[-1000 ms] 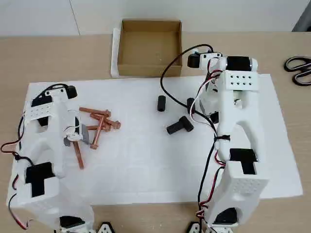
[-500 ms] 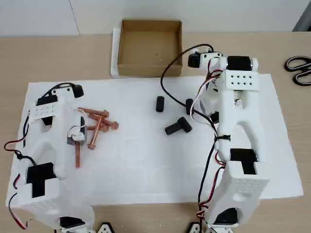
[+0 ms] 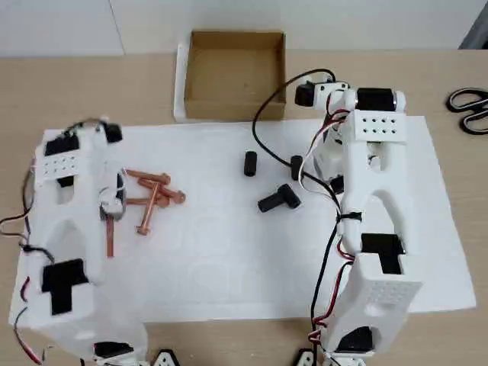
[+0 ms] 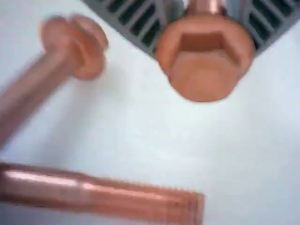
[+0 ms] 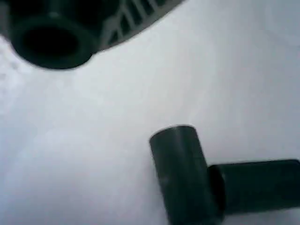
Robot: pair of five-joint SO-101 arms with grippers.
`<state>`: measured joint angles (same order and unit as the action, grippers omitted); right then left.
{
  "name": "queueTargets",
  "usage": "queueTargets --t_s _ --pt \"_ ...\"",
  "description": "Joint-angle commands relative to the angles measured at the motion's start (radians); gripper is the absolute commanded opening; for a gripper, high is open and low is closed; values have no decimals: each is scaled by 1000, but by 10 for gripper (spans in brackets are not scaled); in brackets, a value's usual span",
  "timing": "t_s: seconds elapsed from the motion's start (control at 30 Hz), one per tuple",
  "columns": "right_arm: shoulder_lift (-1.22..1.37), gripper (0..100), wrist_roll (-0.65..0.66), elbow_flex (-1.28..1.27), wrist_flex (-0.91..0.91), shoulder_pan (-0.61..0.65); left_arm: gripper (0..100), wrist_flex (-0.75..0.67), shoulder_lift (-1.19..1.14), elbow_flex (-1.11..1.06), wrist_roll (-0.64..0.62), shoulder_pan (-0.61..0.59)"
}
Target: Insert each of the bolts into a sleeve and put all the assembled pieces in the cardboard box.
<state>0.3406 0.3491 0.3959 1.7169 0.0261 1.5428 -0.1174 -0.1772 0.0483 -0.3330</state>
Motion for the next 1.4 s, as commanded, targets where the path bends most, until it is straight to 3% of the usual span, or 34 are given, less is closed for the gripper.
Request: queueTargets --t_s 0.0,0.3,0.47,0.63,1.03,1.2,1.37 --pt "-99 4 -9 11 13 -4 6 77 166 88 44 -5" --pt "-386 4 -44 3 16 36 6 169 512 101 49 23" --pt "-638 4 -81 -81 15 119 6 167 733 97 40 143" --pt "-911 4 -74 -245 -7 229 6 150 872 81 -75 276" --pt "-1285 4 -80 -813 -337 262 6 -345 1114 -314 -307 318" --pt "-1455 4 -84 -1019 -481 269 6 -477 1229 -450 -387 319" --pt "-1689 4 -230 -1301 -590 341 6 -549 1269 -539 -427 319"
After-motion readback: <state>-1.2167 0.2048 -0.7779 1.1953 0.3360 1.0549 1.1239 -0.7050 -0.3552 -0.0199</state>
